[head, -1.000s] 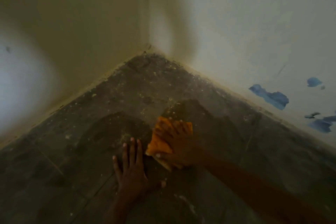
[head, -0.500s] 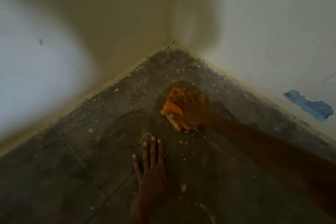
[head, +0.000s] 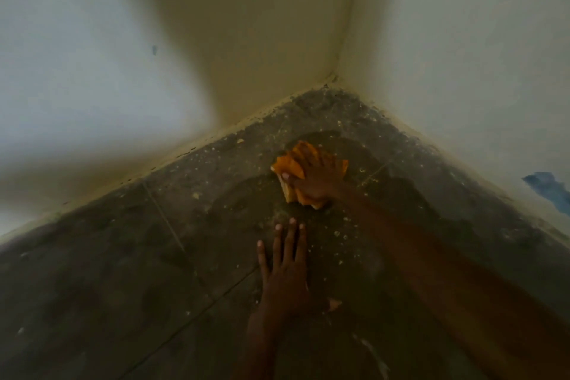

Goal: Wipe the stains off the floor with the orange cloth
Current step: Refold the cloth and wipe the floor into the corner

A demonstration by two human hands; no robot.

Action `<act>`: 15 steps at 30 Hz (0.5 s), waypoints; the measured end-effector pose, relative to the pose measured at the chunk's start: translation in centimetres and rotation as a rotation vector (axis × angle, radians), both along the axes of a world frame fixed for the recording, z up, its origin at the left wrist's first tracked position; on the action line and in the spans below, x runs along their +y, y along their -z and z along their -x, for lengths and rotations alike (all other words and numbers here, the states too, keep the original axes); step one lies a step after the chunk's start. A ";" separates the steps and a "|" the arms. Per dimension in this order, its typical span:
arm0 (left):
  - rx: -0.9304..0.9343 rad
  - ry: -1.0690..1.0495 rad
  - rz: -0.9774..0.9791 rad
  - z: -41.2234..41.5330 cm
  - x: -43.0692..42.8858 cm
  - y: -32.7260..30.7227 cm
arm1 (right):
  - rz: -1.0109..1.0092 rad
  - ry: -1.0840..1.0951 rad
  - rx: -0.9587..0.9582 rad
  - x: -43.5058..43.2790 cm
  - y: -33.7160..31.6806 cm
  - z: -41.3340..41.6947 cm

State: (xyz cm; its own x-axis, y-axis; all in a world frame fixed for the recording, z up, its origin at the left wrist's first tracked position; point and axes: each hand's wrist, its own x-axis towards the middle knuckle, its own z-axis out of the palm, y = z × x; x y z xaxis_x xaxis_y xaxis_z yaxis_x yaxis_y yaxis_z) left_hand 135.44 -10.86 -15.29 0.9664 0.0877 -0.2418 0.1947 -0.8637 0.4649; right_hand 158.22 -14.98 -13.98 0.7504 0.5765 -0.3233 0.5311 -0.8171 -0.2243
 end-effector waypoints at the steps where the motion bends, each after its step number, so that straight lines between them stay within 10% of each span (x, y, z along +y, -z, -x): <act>1: -0.043 -0.023 0.044 0.4 0.5 0.0 | -0.022 0.071 -0.006 1.1 0.0 0.3; 8: -0.149 -0.691 -0.040 10.7 10.5 -1.2 | -0.057 -0.224 0.000 11.1 0.6 12.1; 15: 0.167 -0.410 -0.105 16.7 12.1 -0.7 | -0.101 -0.491 -0.116 -1.7 -0.5 20.2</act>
State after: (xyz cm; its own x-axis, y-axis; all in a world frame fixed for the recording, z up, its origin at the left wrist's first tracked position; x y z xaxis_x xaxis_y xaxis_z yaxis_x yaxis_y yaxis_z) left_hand 118.71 1.27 -14.56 0.7952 0.4874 -0.3609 0.5954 -0.7404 0.3120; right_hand 137.98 -16.63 -13.44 0.4110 0.8940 -0.1783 0.8729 -0.4424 -0.2058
